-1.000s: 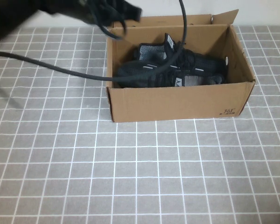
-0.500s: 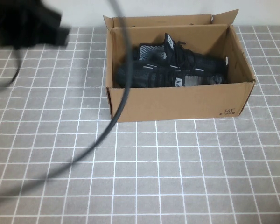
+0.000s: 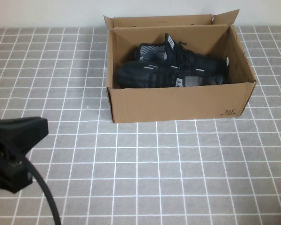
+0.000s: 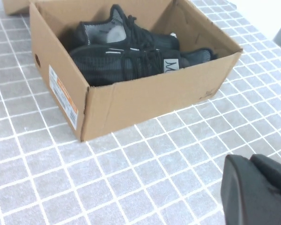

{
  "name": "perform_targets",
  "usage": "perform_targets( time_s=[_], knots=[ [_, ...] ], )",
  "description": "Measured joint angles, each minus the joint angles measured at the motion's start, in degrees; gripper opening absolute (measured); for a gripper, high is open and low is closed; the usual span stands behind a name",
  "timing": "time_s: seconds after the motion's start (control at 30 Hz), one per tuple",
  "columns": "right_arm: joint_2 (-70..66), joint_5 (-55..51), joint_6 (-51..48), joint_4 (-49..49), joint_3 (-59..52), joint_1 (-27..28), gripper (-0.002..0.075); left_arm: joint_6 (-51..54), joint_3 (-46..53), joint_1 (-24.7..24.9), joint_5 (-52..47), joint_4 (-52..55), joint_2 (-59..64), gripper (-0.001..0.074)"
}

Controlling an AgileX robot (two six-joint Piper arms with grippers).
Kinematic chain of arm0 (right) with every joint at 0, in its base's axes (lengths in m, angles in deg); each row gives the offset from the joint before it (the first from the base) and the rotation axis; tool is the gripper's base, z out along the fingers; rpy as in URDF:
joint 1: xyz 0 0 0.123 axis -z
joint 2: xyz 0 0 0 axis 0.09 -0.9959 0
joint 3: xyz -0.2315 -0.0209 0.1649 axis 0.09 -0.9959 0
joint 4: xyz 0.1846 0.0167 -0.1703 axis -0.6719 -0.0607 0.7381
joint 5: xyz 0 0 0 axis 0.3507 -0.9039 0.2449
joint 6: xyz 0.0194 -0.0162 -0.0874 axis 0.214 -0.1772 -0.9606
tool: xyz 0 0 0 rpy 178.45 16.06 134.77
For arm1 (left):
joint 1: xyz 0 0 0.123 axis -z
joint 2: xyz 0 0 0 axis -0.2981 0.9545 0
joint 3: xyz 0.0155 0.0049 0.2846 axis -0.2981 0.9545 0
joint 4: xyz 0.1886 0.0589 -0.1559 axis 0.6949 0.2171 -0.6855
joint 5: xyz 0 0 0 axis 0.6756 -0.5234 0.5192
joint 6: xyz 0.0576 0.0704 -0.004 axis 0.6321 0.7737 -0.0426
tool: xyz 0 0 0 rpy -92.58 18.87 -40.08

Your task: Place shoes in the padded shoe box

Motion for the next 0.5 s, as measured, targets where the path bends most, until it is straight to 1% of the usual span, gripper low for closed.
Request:
perform_targets(
  time_s=[0.5],
  knots=[
    [0.0, 0.0, 0.0, 0.0, 0.0, 0.0, -0.0008, 0.0, 0.7, 0.0, -0.2, -0.7, 2.4, -0.0004]
  ],
)
